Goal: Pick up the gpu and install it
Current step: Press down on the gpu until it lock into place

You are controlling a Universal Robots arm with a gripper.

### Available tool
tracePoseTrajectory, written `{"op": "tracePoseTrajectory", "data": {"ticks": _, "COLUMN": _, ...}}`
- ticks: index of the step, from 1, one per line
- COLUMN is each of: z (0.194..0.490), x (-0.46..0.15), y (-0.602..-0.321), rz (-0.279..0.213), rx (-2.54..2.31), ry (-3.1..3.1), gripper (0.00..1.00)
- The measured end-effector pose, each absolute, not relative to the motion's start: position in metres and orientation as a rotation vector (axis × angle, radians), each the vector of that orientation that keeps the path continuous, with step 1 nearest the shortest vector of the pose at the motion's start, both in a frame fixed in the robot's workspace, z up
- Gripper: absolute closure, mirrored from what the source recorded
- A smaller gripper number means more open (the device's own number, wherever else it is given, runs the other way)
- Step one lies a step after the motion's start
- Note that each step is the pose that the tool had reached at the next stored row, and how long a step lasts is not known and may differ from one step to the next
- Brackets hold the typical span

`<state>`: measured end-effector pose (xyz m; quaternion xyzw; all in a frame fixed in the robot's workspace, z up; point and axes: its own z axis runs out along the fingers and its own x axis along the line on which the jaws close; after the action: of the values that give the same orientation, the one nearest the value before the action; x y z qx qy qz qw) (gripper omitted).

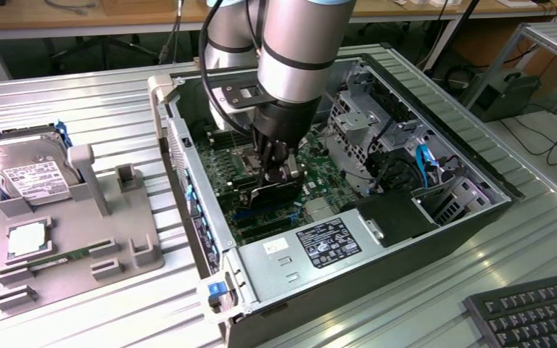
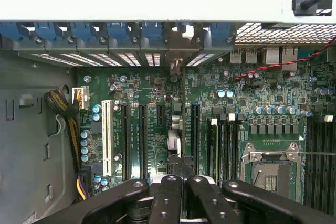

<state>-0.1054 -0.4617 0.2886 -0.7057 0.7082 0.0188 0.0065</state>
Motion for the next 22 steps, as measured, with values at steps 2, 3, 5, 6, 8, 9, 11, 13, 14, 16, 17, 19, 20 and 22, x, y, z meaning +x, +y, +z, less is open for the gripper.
{"op": "tracePoseTrajectory", "data": {"ticks": 2, "z": 0.289, "x": -0.105, "y": -0.462, "rz": 0.059, "rx": -2.208, "ry": 2.216, "gripper": 0.89}}
{"op": "tracePoseTrajectory", "data": {"ticks": 3, "z": 0.289, "x": -0.105, "y": -0.462, "rz": 0.059, "rx": -2.208, "ry": 2.216, "gripper": 0.89}}
{"op": "tracePoseTrajectory", "data": {"ticks": 5, "z": 0.288, "x": -0.106, "y": -0.462, "rz": 0.058, "rx": -2.207, "ry": 2.215, "gripper": 0.89}}
{"op": "tracePoseTrajectory", "data": {"ticks": 6, "z": 0.287, "x": -0.106, "y": -0.462, "rz": 0.058, "rx": -2.207, "ry": 2.215, "gripper": 0.89}}
{"op": "tracePoseTrajectory", "data": {"ticks": 8, "z": 0.284, "x": -0.110, "y": -0.461, "rz": 0.057, "rx": -2.207, "ry": 2.215, "gripper": 0.89}}
{"op": "tracePoseTrajectory", "data": {"ticks": 9, "z": 0.283, "x": -0.112, "y": -0.460, "rz": 0.057, "rx": -2.207, "ry": 2.215, "gripper": 0.89}}
{"op": "tracePoseTrajectory", "data": {"ticks": 11, "z": 0.282, "x": -0.113, "y": -0.458, "rz": 0.056, "rx": -2.207, "ry": 2.215, "gripper": 0.89}}
{"op": "tracePoseTrajectory", "data": {"ticks": 13, "z": 0.280, "x": -0.113, "y": -0.457, "rz": 0.056, "rx": -2.207, "ry": 2.215, "gripper": 0.89}}
{"op": "tracePoseTrajectory", "data": {"ticks": 14, "z": 0.278, "x": -0.113, "y": -0.456, "rz": 0.056, "rx": -2.207, "ry": 2.215, "gripper": 0.89}}
{"op": "tracePoseTrajectory", "data": {"ticks": 16, "z": 0.277, "x": -0.113, "y": -0.456, "rz": 0.056, "rx": -2.207, "ry": 2.215, "gripper": 0.89}}
{"op": "tracePoseTrajectory", "data": {"ticks": 17, "z": 0.276, "x": -0.113, "y": -0.456, "rz": 0.056, "rx": -2.207, "ry": 2.215, "gripper": 0.89}}
{"op": "tracePoseTrajectory", "data": {"ticks": 19, "z": 0.276, "x": -0.113, "y": -0.456, "rz": 0.056, "rx": -2.207, "ry": 2.215, "gripper": 0.89}}
{"op": "tracePoseTrajectory", "data": {"ticks": 20, "z": 0.275, "x": -0.113, "y": -0.456, "rz": 0.056, "rx": -2.207, "ry": 2.215, "gripper": 0.89}}
{"op": "tracePoseTrajectory", "data": {"ticks": 22, "z": 0.275, "x": -0.114, "y": -0.456, "rz": 0.055, "rx": -2.207, "ry": 2.215, "gripper": 0.89}}
